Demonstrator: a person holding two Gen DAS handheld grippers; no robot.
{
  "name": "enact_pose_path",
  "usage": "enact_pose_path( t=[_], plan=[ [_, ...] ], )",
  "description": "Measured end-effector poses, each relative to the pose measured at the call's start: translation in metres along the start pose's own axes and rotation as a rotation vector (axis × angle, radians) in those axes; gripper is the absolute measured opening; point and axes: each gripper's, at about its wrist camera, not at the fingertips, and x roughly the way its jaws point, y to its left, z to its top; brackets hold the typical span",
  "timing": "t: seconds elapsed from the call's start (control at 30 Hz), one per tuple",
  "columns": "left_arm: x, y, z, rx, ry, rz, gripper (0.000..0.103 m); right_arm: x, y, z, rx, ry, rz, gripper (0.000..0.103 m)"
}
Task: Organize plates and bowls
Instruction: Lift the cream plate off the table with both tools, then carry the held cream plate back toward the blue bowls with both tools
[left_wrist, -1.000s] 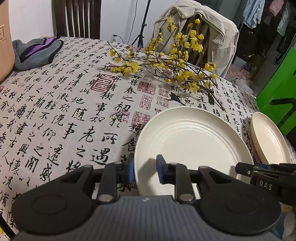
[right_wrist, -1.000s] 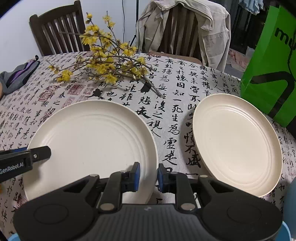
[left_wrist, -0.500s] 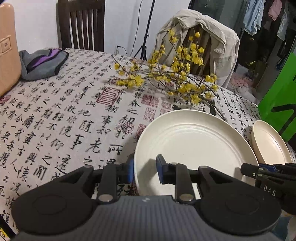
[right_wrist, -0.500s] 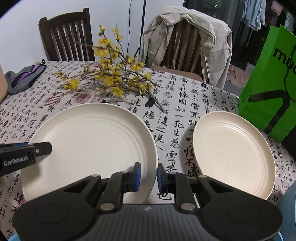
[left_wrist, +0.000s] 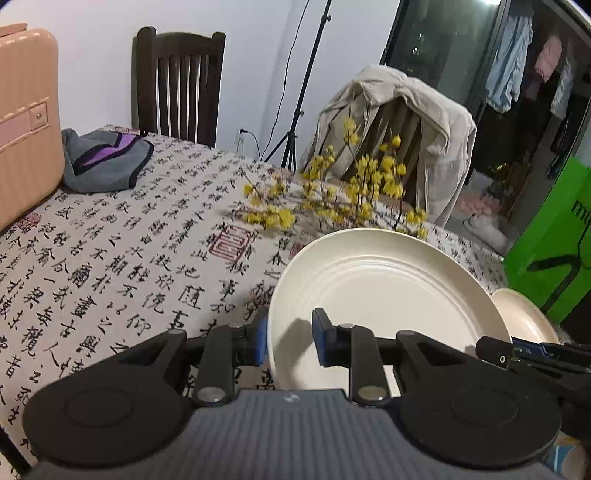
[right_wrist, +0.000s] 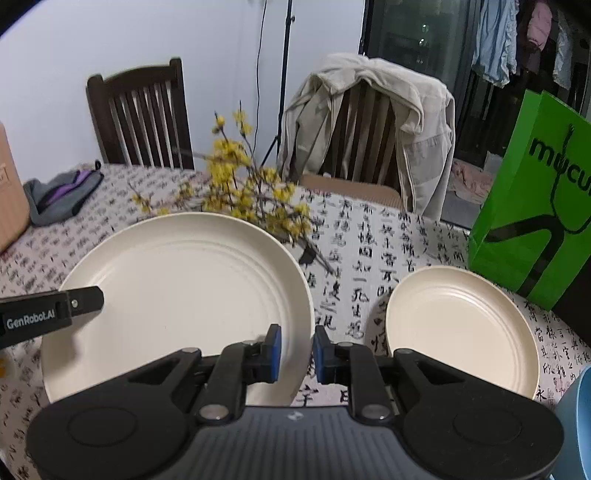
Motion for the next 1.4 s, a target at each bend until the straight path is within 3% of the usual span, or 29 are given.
enact_pose_path(
  t=[0.43, 0.67, 1.4],
  plan=[
    [-0.039, 0.005, 0.015, -0.023, -0.085, -0.056, 0.024, -0.04, -0.001, 0.004, 0.042, -0.102, 0.021, 0.016],
    [-0.053, 0.006, 0.019, -0.03, -0.086, -0.088, 0.024, -0.066, -0.003, 0.001, 0.063, -0.152, 0.019, 0.014],
    [-0.112, -0.018, 0.005, 0.042, -0.201, -0.129, 0.024, -0.126, -0.017, -0.028, 0.119, -0.258, -0.003, 0.014]
  ],
)
